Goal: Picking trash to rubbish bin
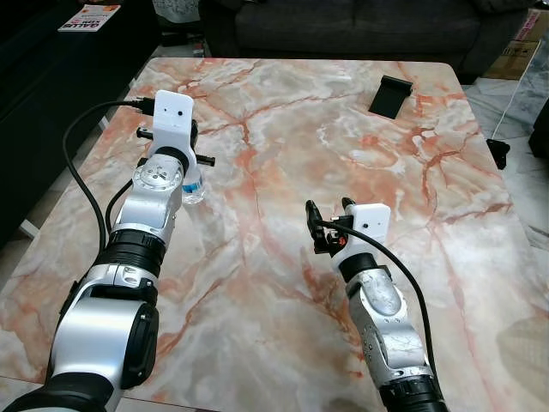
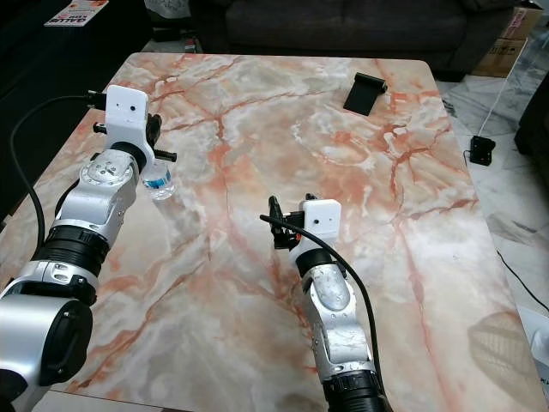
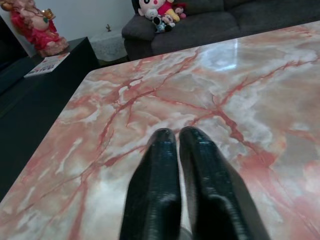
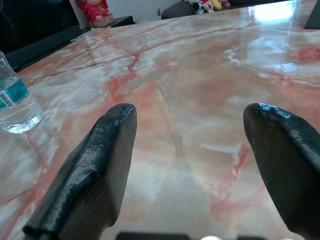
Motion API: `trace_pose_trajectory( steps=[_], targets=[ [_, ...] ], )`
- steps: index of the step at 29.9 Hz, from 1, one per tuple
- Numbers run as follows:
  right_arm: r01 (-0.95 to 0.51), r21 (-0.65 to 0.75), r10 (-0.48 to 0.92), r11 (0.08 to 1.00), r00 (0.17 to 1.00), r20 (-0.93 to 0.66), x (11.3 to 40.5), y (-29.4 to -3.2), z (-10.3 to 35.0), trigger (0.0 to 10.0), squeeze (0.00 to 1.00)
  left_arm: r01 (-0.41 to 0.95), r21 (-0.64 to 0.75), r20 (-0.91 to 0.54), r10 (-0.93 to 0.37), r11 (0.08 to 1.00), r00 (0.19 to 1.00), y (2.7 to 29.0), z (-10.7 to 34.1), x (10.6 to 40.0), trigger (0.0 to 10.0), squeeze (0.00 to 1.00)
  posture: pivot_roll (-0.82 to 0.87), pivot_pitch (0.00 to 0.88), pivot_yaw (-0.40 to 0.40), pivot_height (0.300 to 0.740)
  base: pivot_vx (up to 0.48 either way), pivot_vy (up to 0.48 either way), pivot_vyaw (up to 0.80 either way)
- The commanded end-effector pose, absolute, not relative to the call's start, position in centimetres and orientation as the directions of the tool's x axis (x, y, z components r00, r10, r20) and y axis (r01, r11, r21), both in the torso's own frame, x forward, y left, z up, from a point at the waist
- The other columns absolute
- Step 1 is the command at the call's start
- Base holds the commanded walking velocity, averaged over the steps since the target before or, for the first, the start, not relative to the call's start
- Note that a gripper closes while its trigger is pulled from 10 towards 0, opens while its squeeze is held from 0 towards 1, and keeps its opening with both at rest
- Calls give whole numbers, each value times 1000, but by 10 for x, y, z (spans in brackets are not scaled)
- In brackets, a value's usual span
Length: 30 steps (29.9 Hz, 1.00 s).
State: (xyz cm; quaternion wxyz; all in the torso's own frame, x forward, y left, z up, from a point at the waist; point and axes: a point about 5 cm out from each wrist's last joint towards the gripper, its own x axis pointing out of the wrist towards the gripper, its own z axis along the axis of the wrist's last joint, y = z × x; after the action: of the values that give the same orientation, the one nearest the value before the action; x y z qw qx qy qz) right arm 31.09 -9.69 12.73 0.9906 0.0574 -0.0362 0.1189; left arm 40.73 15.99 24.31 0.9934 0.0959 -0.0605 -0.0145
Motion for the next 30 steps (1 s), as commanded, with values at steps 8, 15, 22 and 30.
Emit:
trace_pose_trajectory(
  steps=[8,15,22,30],
  targets=[
    [-252,108,243,962,966,88,314,-91,129,10000,0,-37,229,121,10,973,993,169,235,403,10000,0,49,160,41,740,0,0,0],
    [-249,106,240,963,967,90,315,-93,129,10000,0,-67,201,188,29,977,982,172,247,396,10000,1000,54,160,40,740,0,0,0],
    [-258,111,248,960,964,92,316,-89,129,10000,0,-77,186,234,31,979,972,174,257,388,10000,1000,63,157,37,740,0,0,0],
    [-256,107,247,961,965,91,316,-91,128,10000,0,-69,172,199,34,983,979,177,247,381,10000,1000,64,158,37,740,0,0,0]
  ],
)
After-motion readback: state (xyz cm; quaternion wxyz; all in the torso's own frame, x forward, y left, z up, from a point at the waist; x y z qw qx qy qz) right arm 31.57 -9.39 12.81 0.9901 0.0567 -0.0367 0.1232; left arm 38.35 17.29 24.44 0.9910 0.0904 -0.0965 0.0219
